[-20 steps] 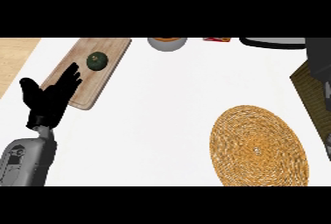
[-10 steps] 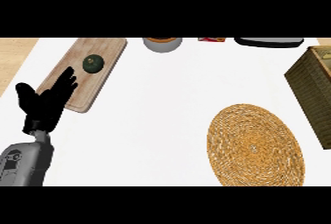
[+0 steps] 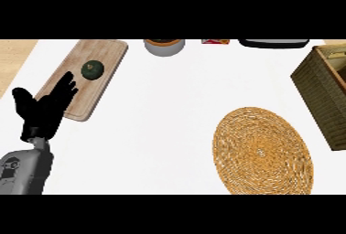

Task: Pick the pear from the placemat and place it in the basket

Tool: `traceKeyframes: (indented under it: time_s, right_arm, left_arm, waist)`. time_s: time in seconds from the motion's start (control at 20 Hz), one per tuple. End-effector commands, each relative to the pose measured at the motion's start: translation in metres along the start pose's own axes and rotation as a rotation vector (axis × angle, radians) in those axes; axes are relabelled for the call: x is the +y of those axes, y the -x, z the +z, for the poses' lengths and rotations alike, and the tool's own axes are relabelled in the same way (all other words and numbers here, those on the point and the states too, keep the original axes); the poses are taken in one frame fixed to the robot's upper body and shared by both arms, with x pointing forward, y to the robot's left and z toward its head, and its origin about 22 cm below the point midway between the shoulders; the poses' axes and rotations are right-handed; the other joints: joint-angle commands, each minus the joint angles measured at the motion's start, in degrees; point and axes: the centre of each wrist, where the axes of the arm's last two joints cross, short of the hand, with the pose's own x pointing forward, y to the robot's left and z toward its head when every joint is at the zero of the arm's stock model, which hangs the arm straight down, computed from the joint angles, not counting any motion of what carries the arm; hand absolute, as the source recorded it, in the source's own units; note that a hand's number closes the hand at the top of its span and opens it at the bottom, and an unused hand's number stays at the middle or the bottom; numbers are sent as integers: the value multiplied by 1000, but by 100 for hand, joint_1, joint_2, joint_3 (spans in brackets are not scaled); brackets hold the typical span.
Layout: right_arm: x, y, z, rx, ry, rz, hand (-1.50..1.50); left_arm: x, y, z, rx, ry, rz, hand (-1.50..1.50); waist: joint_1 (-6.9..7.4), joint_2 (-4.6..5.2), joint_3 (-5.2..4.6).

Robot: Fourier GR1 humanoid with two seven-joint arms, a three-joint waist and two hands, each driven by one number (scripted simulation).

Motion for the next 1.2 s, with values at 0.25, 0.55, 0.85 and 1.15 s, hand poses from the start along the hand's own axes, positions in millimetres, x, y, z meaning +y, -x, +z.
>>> traceKeyframes:
  time_s: [0.25, 0.55, 0.85, 1.15]
  right_arm:
    - [28, 50, -21, 224, 174, -54, 150]
    - [47, 85, -29, 241, 87, -62, -150]
    - [38, 79, -43, 175, 111, -154, -150]
    - [11, 72, -47, 284, 283, -384, -150]
  left_arm:
    - [0, 6, 4, 7, -21, -1, 0]
    - [4, -1, 4, 23, -25, 12, 0]
    - [-5, 7, -2, 15, -24, 3, 0]
    - [-4, 12, 10, 31, -36, 12, 0]
  waist:
    - [-97, -5, -9]
    - [-147, -61, 0]
    - [-90, -15, -1]
    - [-196, -97, -4]
